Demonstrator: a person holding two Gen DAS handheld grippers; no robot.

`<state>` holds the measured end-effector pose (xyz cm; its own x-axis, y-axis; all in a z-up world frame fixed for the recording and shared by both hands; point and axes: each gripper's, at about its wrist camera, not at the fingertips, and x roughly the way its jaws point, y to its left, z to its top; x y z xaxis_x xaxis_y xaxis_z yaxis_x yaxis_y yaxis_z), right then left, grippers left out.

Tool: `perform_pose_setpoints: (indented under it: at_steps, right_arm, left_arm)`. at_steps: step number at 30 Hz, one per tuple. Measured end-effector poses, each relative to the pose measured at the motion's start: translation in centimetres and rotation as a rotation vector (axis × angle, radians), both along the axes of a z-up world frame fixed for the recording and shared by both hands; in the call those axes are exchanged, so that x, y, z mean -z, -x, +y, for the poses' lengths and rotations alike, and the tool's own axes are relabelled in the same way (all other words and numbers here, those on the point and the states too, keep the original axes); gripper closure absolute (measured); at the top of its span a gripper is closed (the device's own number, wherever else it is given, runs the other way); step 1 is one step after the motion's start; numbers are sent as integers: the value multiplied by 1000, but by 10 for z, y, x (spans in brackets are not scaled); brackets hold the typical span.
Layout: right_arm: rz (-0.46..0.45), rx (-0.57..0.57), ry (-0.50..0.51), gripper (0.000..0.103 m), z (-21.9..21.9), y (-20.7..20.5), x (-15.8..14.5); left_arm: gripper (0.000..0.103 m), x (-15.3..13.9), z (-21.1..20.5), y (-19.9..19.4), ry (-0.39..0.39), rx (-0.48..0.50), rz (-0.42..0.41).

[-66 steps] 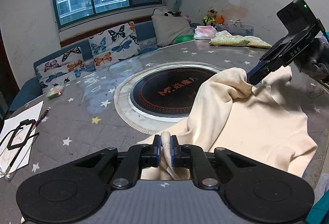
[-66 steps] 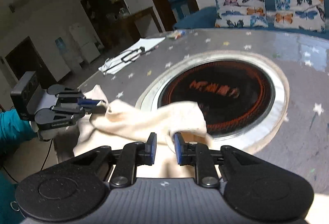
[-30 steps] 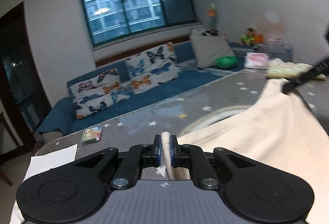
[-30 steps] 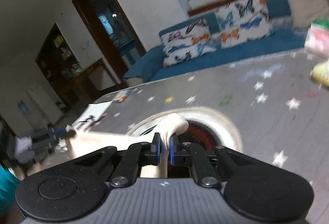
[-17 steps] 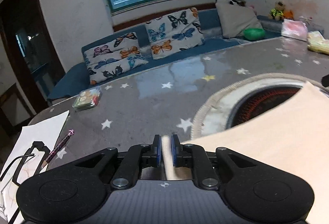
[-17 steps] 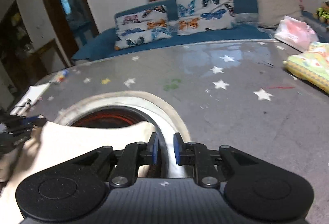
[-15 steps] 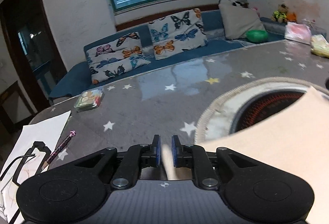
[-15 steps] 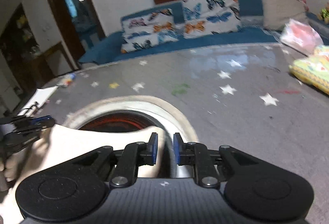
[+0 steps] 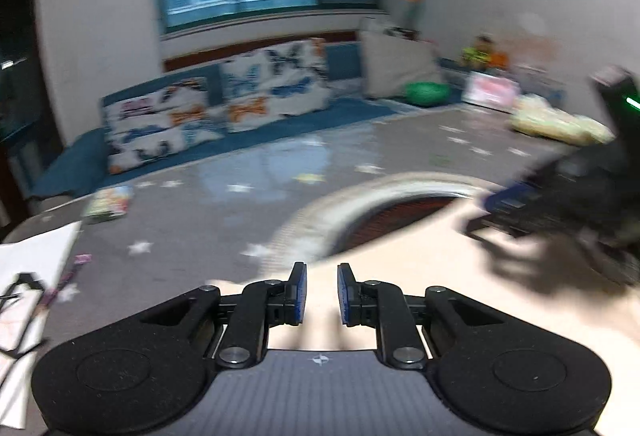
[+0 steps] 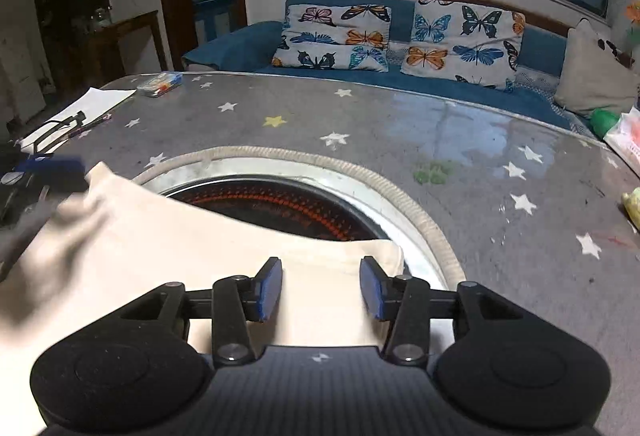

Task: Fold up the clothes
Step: 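Lay the shirt flat and open both grippers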

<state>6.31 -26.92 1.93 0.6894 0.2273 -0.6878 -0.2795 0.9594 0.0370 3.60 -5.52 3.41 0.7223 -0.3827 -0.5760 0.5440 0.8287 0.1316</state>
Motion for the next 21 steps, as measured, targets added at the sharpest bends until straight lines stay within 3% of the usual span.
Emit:
perform_pose_setpoints:
  at_steps: [2,5,12,14,17,21]
  right_arm:
    - [-8,7,27,56,4,-2,0]
    - [-8,12,43,55,7,-4,-2]
    - [-23,-70,35,48,21,7,-8]
    - [-26,-106,62,44,31,8,-6]
    - [-34,-92,83,35,35,2,-3]
    - [-19,-50,74,35,27,-2,-4]
  left_arm:
    - [84,3,-12,12,-7,63,9]
    - [84,12,-28,8,-39,67,31]
    - [83,14,-41,-29,-47,-42,94]
    - [75,12,-42,-41,-31,-88,125]
    - [75,6,-29,-48,20,-150,155]
    - [75,-11,9,-32,61,-220,123]
